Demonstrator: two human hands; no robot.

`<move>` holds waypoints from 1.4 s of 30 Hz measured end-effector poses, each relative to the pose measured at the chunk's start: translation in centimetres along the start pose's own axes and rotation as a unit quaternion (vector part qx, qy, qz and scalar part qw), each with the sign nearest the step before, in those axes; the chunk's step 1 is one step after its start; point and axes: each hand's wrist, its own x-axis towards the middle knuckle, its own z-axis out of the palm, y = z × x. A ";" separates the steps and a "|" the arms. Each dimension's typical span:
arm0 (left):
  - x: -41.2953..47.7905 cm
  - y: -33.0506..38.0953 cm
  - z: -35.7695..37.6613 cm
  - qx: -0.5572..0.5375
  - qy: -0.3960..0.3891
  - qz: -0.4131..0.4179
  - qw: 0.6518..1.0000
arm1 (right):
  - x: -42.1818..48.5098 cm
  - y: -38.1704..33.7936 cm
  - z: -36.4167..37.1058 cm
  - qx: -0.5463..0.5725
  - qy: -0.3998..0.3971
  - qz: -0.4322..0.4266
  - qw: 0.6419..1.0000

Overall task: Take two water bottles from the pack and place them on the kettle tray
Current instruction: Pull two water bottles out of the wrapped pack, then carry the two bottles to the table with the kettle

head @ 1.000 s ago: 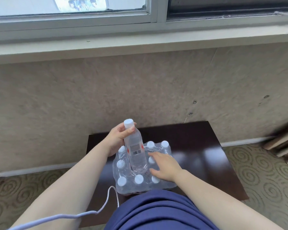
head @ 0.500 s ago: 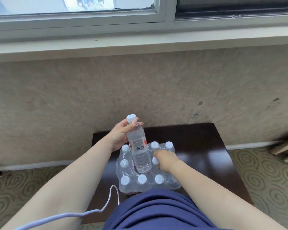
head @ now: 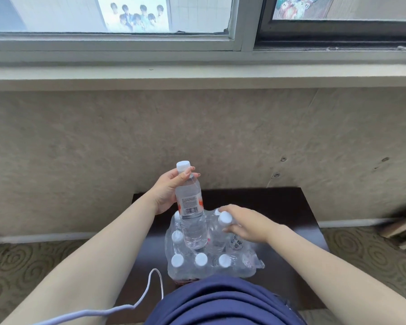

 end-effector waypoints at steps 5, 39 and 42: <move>-1.0 2.2 0.4 0.004 0.001 0.036 0.999 | 0.4 -3.0 -5.9 0.136 0.079 -0.072 0.985; -22.5 5.6 -10.3 -0.043 0.451 0.208 0.867 | 14.7 -27.5 -5.0 0.381 -0.172 -0.220 0.881; -26.3 5.4 -11.5 -0.044 0.502 0.217 0.836 | 15.4 -31.7 -3.7 0.362 -0.211 -0.262 0.869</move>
